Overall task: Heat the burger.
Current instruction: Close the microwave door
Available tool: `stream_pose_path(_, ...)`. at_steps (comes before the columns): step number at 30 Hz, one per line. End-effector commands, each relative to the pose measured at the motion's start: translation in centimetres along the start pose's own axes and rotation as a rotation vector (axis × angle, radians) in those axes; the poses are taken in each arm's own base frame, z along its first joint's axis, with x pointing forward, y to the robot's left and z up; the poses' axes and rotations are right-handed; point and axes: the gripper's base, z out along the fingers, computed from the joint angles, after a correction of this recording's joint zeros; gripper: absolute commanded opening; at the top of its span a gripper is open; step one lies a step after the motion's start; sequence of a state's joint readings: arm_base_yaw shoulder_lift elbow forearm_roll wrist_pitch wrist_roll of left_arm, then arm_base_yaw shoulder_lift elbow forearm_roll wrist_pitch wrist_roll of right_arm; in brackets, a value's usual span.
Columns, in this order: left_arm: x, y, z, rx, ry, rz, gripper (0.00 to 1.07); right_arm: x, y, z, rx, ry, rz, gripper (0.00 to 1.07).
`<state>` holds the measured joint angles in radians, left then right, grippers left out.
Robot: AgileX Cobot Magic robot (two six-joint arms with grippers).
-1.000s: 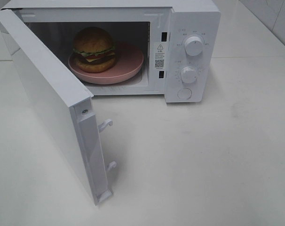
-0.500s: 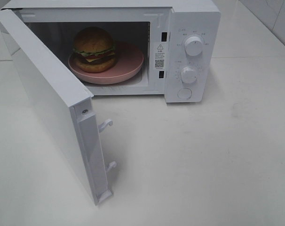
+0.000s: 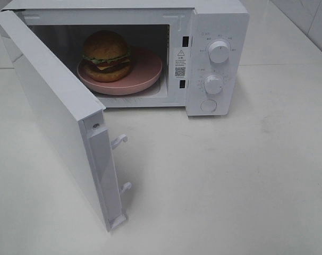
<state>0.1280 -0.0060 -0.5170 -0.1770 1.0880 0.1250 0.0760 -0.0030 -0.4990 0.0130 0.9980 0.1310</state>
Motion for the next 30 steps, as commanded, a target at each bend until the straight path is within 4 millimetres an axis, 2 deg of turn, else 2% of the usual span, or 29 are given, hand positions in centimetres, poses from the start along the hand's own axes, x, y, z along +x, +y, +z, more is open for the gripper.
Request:
stream_pose_path(1, 0.00, -0.05, -0.22, 0.002, -0.030, -0.001, 1.00, 0.27, 0.02, -0.37, -0.004, -0.031, -0.001, 0.75)
stream_pose_path(30, 0.00, -0.05, -0.22, 0.002, -0.030, -0.001, 1.00, 0.26, 0.02, -0.36, -0.004, -0.030, -0.001, 0.75)
